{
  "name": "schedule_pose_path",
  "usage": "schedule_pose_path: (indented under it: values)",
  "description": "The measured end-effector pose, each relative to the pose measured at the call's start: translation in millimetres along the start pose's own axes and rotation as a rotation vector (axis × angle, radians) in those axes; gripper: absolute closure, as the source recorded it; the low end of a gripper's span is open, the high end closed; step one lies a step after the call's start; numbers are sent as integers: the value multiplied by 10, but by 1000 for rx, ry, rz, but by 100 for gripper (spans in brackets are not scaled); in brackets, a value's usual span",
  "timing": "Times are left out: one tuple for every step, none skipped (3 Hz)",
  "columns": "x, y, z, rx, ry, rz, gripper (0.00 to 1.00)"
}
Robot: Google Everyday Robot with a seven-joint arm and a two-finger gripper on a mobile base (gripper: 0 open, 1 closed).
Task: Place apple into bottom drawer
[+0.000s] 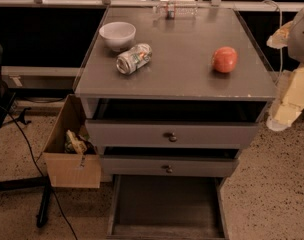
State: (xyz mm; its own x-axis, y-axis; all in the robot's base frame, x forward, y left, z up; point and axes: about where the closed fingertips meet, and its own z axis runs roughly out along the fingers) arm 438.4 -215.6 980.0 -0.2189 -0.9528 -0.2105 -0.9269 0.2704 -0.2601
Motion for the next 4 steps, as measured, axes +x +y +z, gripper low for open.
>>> schedule_pose_path:
  values:
    - [-1, -2, 0, 0, 0, 0, 0]
    - [-111, -179, 15, 47, -30, 28, 0]
    - [-250, -520, 47, 127, -66, 92, 0]
    - [-349, -910, 121, 199, -94, 185, 0]
